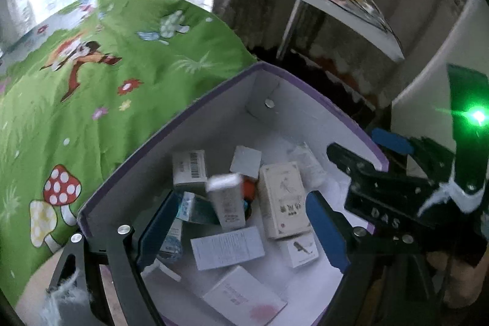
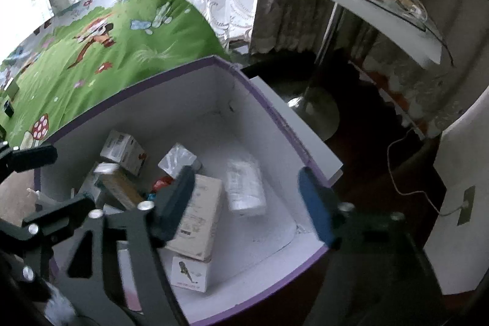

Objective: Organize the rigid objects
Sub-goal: 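Lower both grippers into the storage box and open them to release, then move both grippers back from the storage box toward the pile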

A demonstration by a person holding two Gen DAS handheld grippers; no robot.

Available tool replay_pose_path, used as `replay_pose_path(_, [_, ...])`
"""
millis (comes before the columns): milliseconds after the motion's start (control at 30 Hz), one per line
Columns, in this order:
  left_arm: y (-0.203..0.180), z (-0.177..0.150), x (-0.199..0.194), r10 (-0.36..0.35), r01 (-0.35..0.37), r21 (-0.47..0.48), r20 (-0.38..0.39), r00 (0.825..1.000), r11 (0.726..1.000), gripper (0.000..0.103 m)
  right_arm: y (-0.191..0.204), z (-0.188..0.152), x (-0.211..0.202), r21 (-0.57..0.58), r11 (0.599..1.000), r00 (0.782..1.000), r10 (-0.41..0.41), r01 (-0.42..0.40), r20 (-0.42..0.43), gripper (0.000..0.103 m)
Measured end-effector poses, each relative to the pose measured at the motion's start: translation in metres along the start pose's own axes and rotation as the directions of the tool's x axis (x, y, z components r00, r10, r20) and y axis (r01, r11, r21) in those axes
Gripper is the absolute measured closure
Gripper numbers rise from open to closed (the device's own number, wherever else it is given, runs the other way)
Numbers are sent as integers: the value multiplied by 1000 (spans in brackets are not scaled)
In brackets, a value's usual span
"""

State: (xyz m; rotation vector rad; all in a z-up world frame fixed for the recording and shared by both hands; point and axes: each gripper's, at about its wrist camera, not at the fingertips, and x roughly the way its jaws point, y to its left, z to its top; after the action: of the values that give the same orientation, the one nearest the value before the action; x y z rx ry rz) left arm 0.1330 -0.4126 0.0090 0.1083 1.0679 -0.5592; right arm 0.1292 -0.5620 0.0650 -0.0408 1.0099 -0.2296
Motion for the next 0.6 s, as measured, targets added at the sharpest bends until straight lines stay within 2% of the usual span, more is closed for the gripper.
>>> replay_pose_path(100, [3, -2, -6, -20, 20, -20, 23, 1000, 1000, 17, 0, 1, -3, 2, 1000, 1000, 5, -5, 6, 25])
replay_pose_path(167, [5, -2, -10, -12, 13, -21, 36, 999, 1000, 17, 0, 2, -5, 9, 1000, 1000, 0, 0, 17, 20])
replay_pose_path(300, [12, -3, -20, 62, -61, -16, 50, 997, 998, 17, 3, 5, -9, 15, 1000, 1000, -11, 11, 27, 16])
replay_pose_path(433, [27, -10, -38, 83, -78, -54, 99, 992, 995, 17, 14, 8, -17, -8, 999, 998, -42, 43, 55, 16])
replay_pose_path(500, [33, -14, -44, 87, -79, -72, 109, 990, 994, 17, 17, 9, -23, 0, 999, 996, -37, 37, 82, 15])
replay_pose_path(600, [44, -20, -54, 136, -124, -104, 120, 983, 987, 17, 26, 10, -30, 2, 1000, 995, 3, -3, 102, 12])
